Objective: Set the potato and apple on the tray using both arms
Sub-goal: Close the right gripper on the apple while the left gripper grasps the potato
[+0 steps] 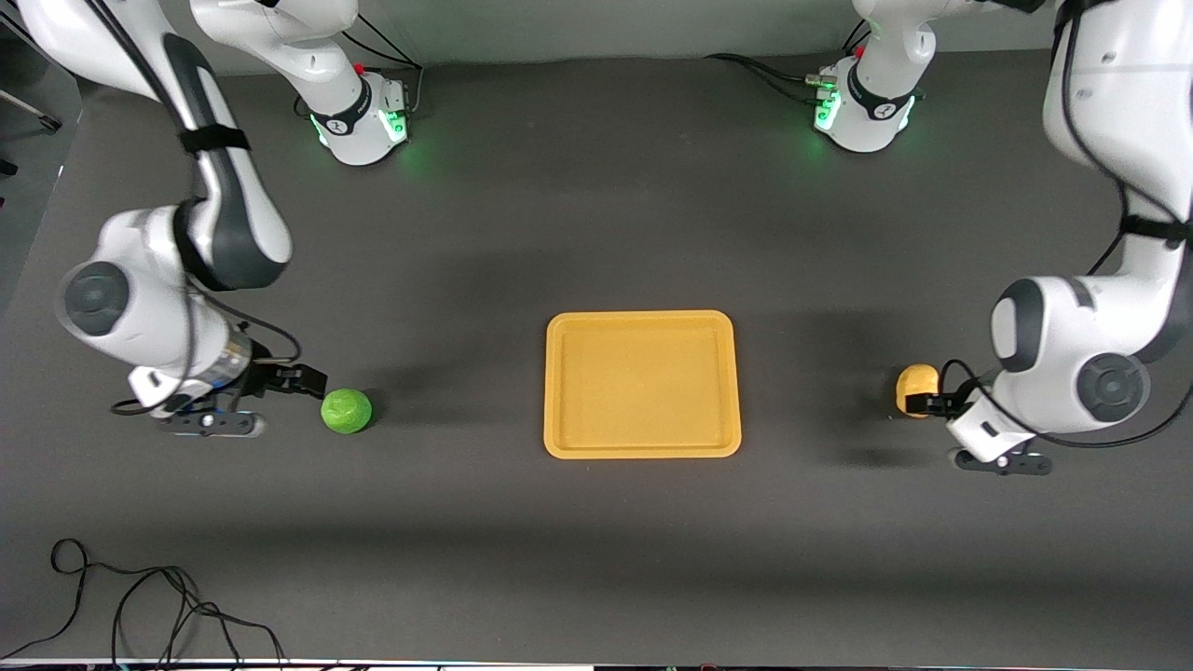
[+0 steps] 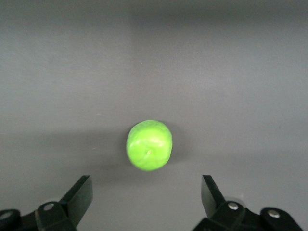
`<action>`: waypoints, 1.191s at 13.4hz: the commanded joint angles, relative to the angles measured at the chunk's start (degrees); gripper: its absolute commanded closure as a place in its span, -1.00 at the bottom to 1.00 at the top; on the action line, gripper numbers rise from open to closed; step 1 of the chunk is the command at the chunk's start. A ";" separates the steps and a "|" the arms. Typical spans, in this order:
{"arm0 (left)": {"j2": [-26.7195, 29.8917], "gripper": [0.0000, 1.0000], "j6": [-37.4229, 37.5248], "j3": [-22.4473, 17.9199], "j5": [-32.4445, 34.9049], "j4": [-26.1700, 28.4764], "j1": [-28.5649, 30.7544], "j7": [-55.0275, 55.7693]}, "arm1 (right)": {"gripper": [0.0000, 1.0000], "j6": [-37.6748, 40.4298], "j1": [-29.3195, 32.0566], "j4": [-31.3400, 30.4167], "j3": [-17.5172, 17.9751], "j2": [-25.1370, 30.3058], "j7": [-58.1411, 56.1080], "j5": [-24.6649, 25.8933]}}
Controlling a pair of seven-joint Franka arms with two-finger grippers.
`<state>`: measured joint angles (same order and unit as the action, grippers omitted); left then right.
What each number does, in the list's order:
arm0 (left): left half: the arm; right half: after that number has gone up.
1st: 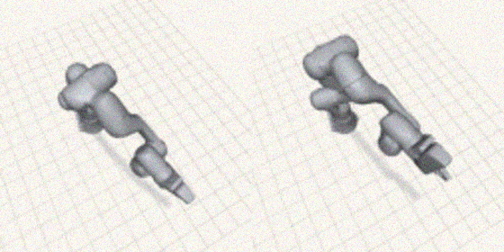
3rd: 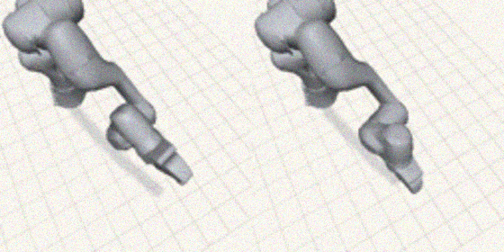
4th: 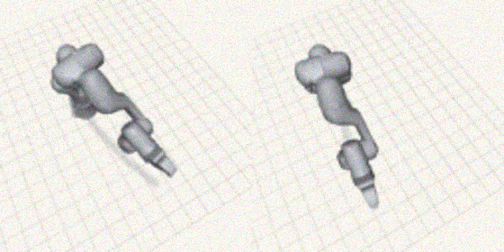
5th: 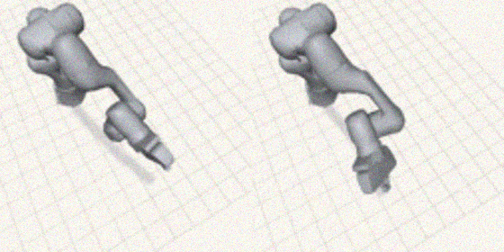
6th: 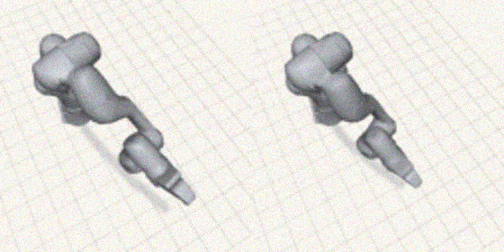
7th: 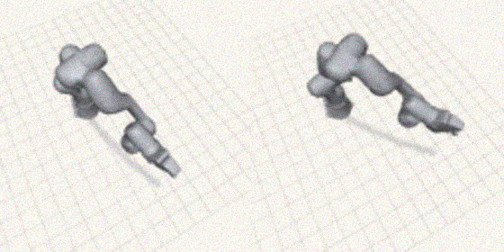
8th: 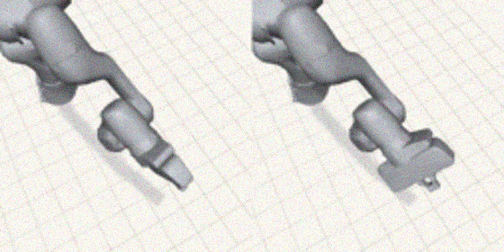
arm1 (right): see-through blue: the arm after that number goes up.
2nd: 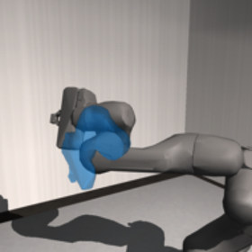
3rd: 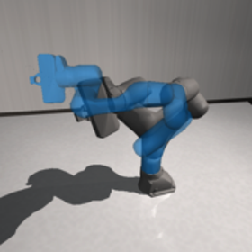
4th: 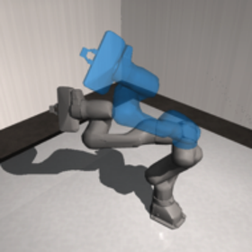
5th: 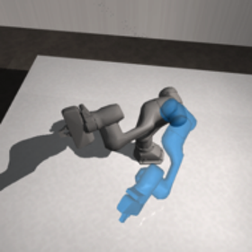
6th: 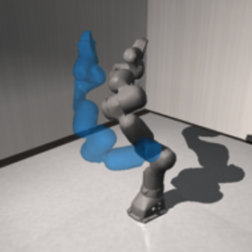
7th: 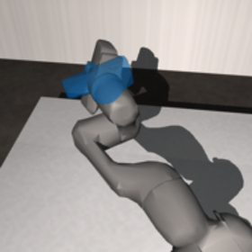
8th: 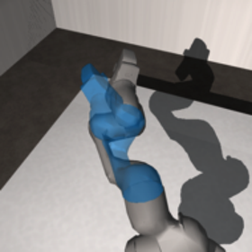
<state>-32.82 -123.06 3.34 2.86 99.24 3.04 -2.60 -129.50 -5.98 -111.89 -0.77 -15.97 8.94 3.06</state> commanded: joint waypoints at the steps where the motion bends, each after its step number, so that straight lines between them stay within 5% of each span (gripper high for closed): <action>1: -1.45 -1.00 -2.09 -0.44 0.75 1.21 -0.58 -0.65 | -1.00 -6.37 -0.26 -2.81 -0.64 -3.78 0.89 2.39; 6: -0.41 -1.00 -1.39 -0.44 0.75 4.02 -0.23 -0.65 | -1.00 -14.37 -0.96 -3.86 -0.37 -9.95 6.00 2.39; 8: -0.32 -0.54 -1.40 -0.44 0.75 4.73 -0.66 0.13 | -1.00 -16.91 -0.70 -3.78 -0.37 -12.23 6.09 2.39; 10: -0.32 0.36 -1.31 -0.44 0.75 4.73 -0.93 0.49 | -1.00 -17.36 -0.70 -3.78 -0.37 -12.59 7.58 2.04; 11: -0.32 0.69 -1.31 -0.44 0.75 4.64 -1.02 0.49 | -0.86 -17.45 -0.61 -3.78 -0.37 -12.77 7.67 2.04; 12: -0.14 0.92 -1.05 -0.35 0.66 4.38 -0.84 0.58 | -0.40 -17.37 -0.61 -3.69 -0.37 -12.77 7.59 2.04; 13: 1.08 1.00 -0.61 -0.35 -0.04 4.03 -1.02 0.93 | 0.15 -16.76 -0.61 -3.60 -0.37 -12.25 7.59 2.04; 14: 2.05 1.00 0.35 0.09 -0.39 3.33 -1.02 1.63 | 0.40 -16.40 -0.87 -3.51 -0.37 -11.37 7.15 2.12; 16: 4.15 1.00 6.48 2.80 -2.93 -0.35 -1.02 5.83 | 0.45 -10.90 -0.88 -2.03 -0.20 -8.04 7.06 2.12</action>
<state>-32.69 -122.63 4.27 1.71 100.73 2.72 -0.87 -145.54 -6.50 -114.86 -1.02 -28.08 14.96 4.54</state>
